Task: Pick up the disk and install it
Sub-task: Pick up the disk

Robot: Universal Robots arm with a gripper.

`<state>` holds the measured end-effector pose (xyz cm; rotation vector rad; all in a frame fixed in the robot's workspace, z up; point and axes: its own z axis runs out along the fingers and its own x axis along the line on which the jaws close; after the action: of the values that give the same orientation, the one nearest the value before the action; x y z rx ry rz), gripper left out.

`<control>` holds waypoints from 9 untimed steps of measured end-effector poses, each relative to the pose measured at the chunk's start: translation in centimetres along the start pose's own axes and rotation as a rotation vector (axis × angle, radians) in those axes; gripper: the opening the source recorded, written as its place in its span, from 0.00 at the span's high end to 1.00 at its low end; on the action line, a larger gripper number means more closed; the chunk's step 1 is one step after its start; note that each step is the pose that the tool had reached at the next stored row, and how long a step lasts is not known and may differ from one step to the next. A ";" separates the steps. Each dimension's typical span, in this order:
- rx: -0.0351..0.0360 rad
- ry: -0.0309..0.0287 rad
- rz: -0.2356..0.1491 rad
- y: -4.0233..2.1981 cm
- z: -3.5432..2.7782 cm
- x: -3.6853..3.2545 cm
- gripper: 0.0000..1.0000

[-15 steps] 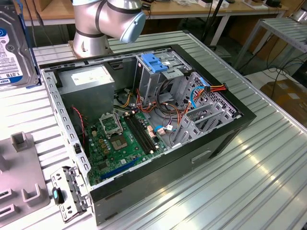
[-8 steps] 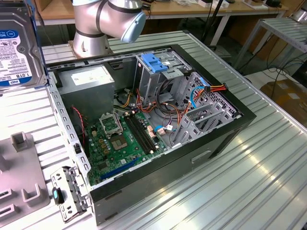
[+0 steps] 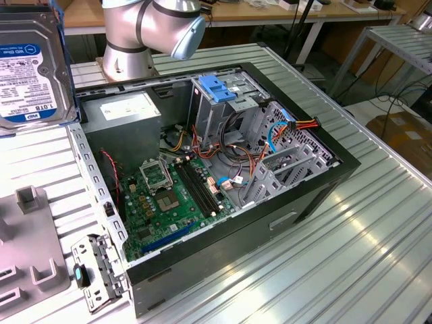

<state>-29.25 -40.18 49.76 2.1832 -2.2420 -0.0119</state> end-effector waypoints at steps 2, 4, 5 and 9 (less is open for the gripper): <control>-0.0005 -0.0001 0.000 -0.64 0.00 0.00 0.63; -0.0013 0.0000 0.000 -1.40 -0.02 0.00 0.63; -0.0016 0.0000 0.000 -1.75 -0.02 0.00 0.63; -0.0030 0.0000 0.001 -3.09 -0.04 -0.02 0.63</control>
<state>-26.16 -40.23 49.76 2.1808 -2.2414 -0.0153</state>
